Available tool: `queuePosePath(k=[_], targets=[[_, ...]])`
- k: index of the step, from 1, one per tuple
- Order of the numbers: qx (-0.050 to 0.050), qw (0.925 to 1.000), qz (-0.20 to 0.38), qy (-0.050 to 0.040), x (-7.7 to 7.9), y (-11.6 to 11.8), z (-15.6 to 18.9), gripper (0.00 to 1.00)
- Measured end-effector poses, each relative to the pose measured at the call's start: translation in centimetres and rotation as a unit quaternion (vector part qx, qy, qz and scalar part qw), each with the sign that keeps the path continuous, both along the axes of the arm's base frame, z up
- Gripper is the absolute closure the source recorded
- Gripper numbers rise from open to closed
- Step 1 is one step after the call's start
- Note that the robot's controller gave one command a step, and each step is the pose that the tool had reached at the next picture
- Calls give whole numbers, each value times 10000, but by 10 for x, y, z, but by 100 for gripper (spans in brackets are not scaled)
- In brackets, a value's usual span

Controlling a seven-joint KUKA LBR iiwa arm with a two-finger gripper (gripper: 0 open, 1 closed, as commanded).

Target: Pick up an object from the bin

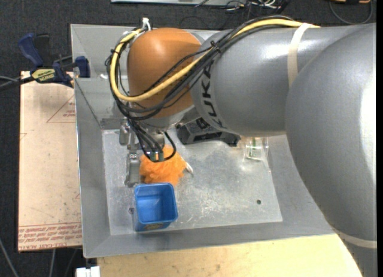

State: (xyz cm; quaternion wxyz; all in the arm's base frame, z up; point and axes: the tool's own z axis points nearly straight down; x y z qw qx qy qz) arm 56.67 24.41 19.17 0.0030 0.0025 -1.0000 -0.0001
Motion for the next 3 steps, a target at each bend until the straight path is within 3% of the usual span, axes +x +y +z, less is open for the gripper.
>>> queuePosePath(k=[1, 2, 3], targets=[[8, 10000, -23, -35, 2, -1, 5, 0], [22, 9977, 680, -68, -8, -9, -20, 0], [17, 9757, 2192, -25, -67, -27, -55, 0]])
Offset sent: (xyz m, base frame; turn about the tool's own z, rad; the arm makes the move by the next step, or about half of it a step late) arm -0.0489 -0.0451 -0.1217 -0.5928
